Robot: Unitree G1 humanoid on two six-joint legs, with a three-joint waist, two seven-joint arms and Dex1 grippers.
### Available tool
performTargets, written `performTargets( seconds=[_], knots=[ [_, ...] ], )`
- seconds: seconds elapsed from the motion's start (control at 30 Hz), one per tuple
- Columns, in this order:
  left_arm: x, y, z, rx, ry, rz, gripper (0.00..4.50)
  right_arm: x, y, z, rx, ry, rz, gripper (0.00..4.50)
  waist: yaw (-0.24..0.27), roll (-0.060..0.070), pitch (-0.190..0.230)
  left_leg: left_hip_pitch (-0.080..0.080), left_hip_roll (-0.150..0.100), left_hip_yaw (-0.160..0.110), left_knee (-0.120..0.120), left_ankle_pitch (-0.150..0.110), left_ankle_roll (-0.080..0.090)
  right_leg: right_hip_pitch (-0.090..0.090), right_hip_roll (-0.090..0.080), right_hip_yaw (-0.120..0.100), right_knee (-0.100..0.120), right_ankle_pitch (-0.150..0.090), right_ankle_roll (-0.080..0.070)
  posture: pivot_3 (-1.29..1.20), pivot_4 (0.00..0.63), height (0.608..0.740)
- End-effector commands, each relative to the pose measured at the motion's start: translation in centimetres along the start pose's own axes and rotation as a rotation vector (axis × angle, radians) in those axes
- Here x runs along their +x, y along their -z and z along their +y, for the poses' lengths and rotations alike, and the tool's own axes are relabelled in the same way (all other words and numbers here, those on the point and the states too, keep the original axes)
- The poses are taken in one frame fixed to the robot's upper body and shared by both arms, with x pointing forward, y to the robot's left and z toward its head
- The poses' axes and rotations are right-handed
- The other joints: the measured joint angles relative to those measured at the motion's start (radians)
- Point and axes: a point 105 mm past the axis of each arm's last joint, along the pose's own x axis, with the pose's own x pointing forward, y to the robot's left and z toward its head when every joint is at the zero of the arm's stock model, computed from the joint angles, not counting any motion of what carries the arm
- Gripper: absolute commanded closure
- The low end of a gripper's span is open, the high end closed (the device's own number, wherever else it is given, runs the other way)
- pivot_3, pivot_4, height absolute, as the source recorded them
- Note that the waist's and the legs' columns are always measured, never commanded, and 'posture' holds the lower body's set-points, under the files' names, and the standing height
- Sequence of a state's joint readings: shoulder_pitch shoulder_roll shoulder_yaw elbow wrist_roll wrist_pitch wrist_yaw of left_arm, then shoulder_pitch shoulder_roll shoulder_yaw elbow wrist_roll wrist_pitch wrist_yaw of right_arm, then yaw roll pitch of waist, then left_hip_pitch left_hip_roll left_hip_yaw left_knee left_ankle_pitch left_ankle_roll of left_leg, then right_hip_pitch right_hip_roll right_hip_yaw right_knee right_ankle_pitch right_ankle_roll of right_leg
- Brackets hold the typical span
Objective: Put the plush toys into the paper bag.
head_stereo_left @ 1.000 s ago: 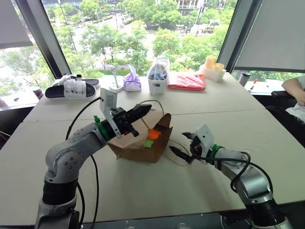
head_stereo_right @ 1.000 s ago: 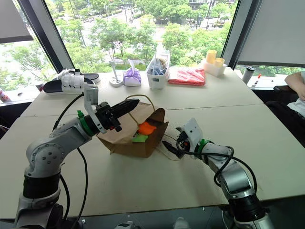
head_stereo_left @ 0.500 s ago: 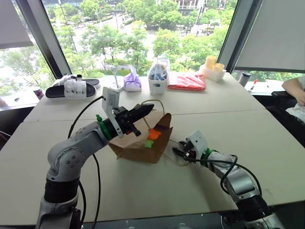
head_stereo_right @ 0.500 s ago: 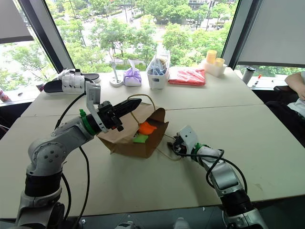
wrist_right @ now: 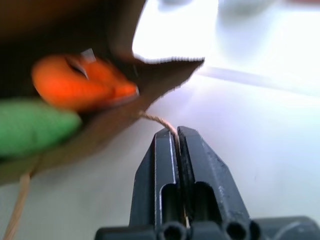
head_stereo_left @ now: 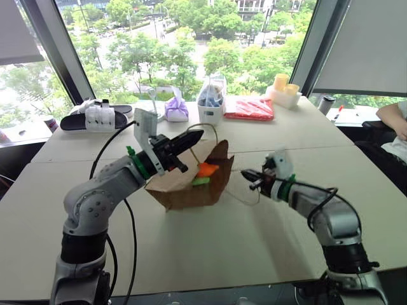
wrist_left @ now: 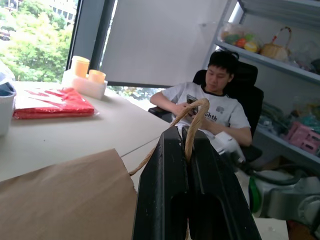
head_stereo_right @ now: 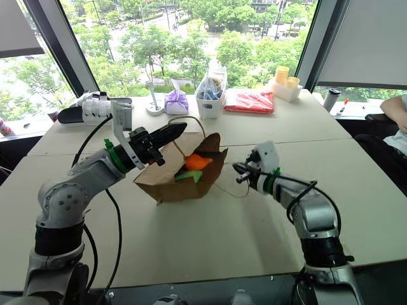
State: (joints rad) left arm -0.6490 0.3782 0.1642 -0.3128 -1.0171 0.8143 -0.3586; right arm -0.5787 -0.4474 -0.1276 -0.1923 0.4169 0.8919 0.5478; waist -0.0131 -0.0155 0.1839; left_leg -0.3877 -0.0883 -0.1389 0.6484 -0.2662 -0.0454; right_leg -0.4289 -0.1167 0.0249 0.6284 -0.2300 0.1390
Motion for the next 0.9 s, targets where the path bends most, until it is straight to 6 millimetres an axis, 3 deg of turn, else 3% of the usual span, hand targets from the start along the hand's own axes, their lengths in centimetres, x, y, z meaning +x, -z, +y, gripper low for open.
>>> performTargets(
  seconds=[0.03, 0.13, 0.23, 0.6, 0.63, 0.73, 0.9],
  knots=[
    [0.1, -2.2, -0.1, -0.007, 0.004, -0.097, 4.5, -1.3, -5.9, 0.9, 0.008, -0.057, -0.151, 4.36, 0.001, 0.0, 0.0, 0.0, 0.0, 0.0, 0.0, 0.0, 0.0, 0.0, 0.0, 0.0, 0.0, 0.0, 0.0, 0.0, 0.15, 0.74],
    [0.2, -2.4, 0.1, -0.032, -0.01, -0.12, 4.5, -1.5, -8.3, 1.1, 0.04, -0.079, -0.204, 4.36, 0.002, 0.0, 0.0, 0.0, 0.0, 0.0, 0.0, 0.0, 0.0, 0.0, 0.0, 0.0, -0.001, 0.0, 0.0, 0.0, 0.15, 0.74],
    [0.4, -2.3, 0.3, -0.052, -0.028, -0.125, 4.5, -1.4, -9.3, 1.3, 0.08, -0.101, -0.221, 4.36, 0.003, 0.0, 0.0, -0.001, 0.0, 0.0, 0.0, 0.0, 0.0, 0.0, 0.0, 0.0, -0.001, 0.0, 0.0, 0.0, 0.15, 0.74],
    [0.1, 1.2, 3.1, -0.058, -0.155, -0.031, 4.5, -0.1, -6.9, 0.4, 0.079, -0.037, -0.145, 4.36, 0.0, 0.0, 0.0, -0.001, 0.0, 0.001, 0.0, 0.0, -0.001, -0.001, -0.001, 0.0, -0.001, 0.0, 0.0, 0.0, 0.15, 0.74],
    [-0.1, 1.3, 3.2, -0.052, -0.161, -0.022, 4.24, -0.1, -7.0, 0.4, 0.078, -0.037, -0.15, 4.41, -0.001, 0.0, 0.0, -0.001, 0.0, 0.001, 0.0, 0.0, -0.001, -0.001, -0.001, 0.0, -0.001, 0.0, 0.0, 0.0, 0.15, 0.74],
    [-0.8, 1.1, 3.2, -0.049, -0.156, -0.014, 3.14, -0.3, -7.6, 0.6, 0.078, -0.048, -0.175, 3.56, 0.0, 0.0, 0.0, -0.002, 0.0, 0.001, 0.0, 0.0, 0.0, -0.001, -0.001, 0.0, -0.001, 0.0, 0.0, 0.0, 0.15, 0.74],
    [-1.6, 0.6, 3.1, -0.044, -0.149, -0.014, 0.62, -0.9, -9.0, 1.2, 0.073, -0.085, -0.217, 1.01, 0.0, 0.0, 0.0, -0.002, 0.0, 0.001, 0.0, 0.0, 0.0, -0.001, -0.001, 0.0, -0.001, 0.0, 0.0, 0.0, 0.15, 0.74]
  ],
)
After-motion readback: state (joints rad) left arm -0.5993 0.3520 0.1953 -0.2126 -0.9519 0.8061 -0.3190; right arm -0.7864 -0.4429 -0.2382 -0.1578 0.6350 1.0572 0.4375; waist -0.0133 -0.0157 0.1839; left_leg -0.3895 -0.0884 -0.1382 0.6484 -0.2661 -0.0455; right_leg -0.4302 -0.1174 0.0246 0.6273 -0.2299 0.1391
